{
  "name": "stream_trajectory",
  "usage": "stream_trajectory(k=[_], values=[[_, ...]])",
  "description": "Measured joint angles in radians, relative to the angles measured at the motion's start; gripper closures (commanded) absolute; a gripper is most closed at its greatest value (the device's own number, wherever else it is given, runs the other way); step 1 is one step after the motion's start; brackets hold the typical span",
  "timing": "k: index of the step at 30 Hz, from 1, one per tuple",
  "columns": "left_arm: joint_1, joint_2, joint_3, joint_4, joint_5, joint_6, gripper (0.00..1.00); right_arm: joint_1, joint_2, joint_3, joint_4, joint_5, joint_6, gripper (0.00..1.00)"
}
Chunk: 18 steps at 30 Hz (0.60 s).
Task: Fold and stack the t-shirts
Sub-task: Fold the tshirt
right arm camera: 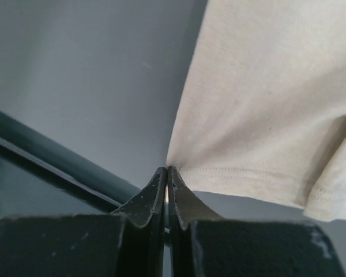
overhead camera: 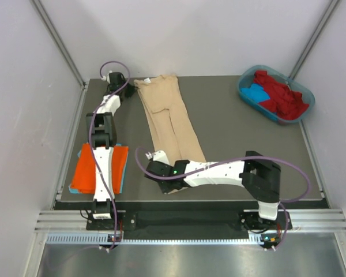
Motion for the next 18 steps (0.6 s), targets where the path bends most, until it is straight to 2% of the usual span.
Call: stream_trajectory(k=[1, 3, 4, 7, 8, 9, 13, 18], values=[[0.001, 0.002, 0.001, 0.007, 0.009, 0.0, 0.99, 0.009, 0.021, 0.034, -0.005, -0.003, 0.005, 0.93], [0.002, 0.003, 0.001, 0.009, 0.019, 0.002, 0.9, 0.025, 0.056, 0.092, -0.013, -0.008, 0.015, 0.8], [0.003, 0.004, 0.002, 0.009, 0.027, 0.002, 0.81, 0.031, 0.07, 0.119, -0.027, -0.015, 0.019, 0.77], [0.007, 0.005, 0.002, 0.023, 0.071, 0.009, 0.67, 0.042, 0.081, 0.15, -0.049, -0.02, 0.021, 0.64], [0.009, 0.005, 0.002, 0.027, 0.089, 0.013, 0.56, 0.043, 0.08, 0.153, -0.061, -0.018, 0.019, 0.6], [0.011, 0.005, 0.002, 0.031, 0.111, 0.025, 0.54, 0.043, 0.079, 0.154, -0.067, -0.017, 0.016, 0.55], [0.018, -0.001, 0.005, 0.039, 0.172, 0.077, 0.5, 0.027, 0.017, 0.106, -0.079, -0.019, -0.011, 0.52], [0.026, -0.057, -0.025, -0.061, 0.195, 0.154, 0.46, -0.11, -0.235, -0.035, -0.086, -0.111, -0.089, 0.49]])
